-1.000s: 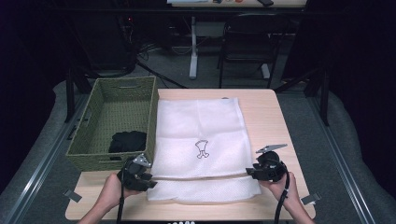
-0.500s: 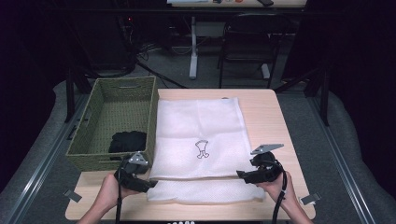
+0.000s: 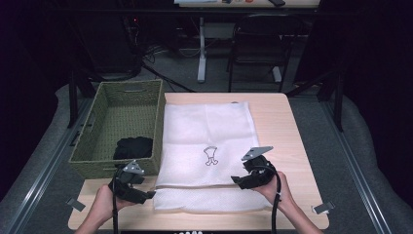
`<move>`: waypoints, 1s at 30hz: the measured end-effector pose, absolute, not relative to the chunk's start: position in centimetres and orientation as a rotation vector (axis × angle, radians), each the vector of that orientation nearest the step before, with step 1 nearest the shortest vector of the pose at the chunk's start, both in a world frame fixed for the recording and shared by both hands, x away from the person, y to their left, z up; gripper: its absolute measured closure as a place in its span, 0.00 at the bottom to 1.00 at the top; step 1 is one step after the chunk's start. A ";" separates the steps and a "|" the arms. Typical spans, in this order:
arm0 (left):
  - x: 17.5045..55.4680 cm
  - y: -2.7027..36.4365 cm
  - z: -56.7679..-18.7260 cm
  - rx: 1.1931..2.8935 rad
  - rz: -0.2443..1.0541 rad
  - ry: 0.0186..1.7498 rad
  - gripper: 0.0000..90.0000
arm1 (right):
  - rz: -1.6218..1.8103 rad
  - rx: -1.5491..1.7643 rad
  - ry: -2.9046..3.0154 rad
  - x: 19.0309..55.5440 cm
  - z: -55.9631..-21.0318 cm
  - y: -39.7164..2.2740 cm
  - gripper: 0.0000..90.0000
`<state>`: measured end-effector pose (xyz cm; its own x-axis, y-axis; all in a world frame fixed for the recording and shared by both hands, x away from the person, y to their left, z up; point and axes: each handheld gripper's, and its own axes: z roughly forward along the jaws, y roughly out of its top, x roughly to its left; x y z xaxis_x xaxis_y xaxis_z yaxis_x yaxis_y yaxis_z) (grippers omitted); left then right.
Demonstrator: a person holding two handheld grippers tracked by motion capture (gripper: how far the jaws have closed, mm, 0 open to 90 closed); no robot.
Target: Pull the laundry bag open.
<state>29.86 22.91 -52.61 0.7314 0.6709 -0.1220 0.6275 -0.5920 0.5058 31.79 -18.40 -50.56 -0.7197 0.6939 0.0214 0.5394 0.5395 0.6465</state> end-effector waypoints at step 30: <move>29.8 22.7 -52.2 2.408 0.130 0.948 0.17 | 0.780 0.820 2.749 34.9 -54.3 -13.2 0.48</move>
<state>29.84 22.70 -52.17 0.7474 0.6561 -0.1048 0.6034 -0.6042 0.5204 34.92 -13.19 -54.34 -0.8346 0.5507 -0.0119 0.4624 0.7122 0.5281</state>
